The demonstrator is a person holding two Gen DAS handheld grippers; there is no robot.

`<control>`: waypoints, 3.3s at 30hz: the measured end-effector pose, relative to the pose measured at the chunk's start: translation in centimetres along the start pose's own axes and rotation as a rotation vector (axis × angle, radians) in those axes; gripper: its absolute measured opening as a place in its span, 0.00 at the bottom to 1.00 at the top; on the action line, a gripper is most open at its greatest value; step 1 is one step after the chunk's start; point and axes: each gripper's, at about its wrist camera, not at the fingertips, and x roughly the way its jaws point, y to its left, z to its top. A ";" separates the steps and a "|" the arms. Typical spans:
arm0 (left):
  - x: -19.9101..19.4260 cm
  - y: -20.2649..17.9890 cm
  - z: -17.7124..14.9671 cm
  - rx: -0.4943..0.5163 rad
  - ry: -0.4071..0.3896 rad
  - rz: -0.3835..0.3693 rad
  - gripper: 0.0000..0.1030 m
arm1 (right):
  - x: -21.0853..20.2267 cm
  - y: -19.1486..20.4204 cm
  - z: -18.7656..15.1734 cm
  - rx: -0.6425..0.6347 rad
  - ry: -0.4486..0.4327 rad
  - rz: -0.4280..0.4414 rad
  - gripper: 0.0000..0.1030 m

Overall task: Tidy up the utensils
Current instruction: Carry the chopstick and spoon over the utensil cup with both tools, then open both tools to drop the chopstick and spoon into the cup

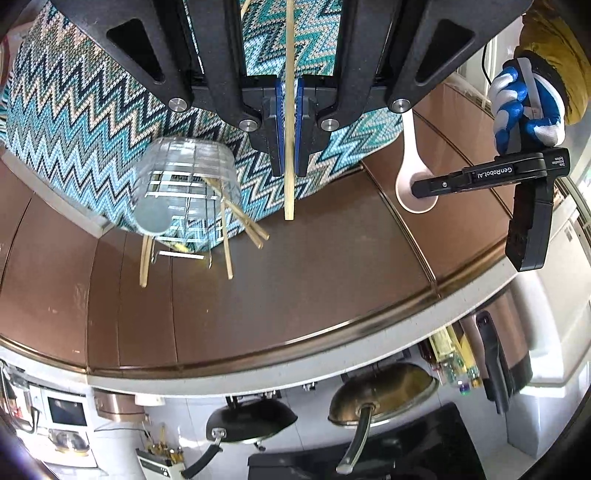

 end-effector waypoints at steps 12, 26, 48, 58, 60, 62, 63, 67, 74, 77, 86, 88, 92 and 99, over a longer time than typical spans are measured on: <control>-0.4 -3.2 3.4 0.035 -0.066 -0.048 0.07 | -3.1 -0.5 3.9 -0.028 -0.126 -0.020 0.05; 0.5 -5.0 6.7 0.046 -0.115 -0.089 0.07 | -3.3 -1.2 7.9 -0.046 -0.244 -0.016 0.05; 3.6 -10.2 10.2 0.142 -0.348 -0.027 0.07 | -2.6 -4.6 10.6 -0.055 -0.470 -0.053 0.05; 9.1 -13.8 9.0 0.235 -0.468 0.113 0.07 | 0.7 -7.0 10.2 -0.049 -0.506 -0.107 0.05; 10.1 -14.1 8.8 0.236 -0.476 0.124 0.07 | 1.5 -7.5 9.9 -0.056 -0.510 -0.128 0.05; 11.0 -14.1 8.3 0.245 -0.488 0.140 0.07 | 2.3 -7.9 9.4 -0.066 -0.512 -0.150 0.05; 11.5 -14.3 8.1 0.252 -0.496 0.153 0.07 | 2.5 -8.0 9.3 -0.068 -0.511 -0.155 0.05; 13.2 -14.7 7.4 0.261 -0.504 0.170 0.07 | 3.9 -8.6 8.3 -0.080 -0.509 -0.178 0.05; 15.4 -14.9 5.9 0.276 -0.536 0.205 0.07 | 5.7 -9.1 6.8 -0.101 -0.503 -0.219 0.05; 16.3 -14.7 5.4 0.265 -0.528 0.203 0.07 | 6.6 -9.7 5.8 -0.092 -0.486 -0.230 0.05; 17.6 -13.2 4.0 0.242 -0.469 0.157 0.17 | 7.7 -10.1 3.0 -0.093 -0.411 -0.251 0.05; 16.7 -12.8 4.0 0.224 -0.468 0.131 0.27 | 7.5 -10.0 2.7 -0.102 -0.397 -0.256 0.11; 13.0 -12.1 4.5 0.212 -0.504 0.106 0.32 | 6.1 -9.6 2.6 -0.104 -0.389 -0.275 0.18; 4.8 -9.4 5.1 0.188 -0.536 0.111 0.37 | 1.8 -7.4 2.7 -0.117 -0.401 -0.301 0.24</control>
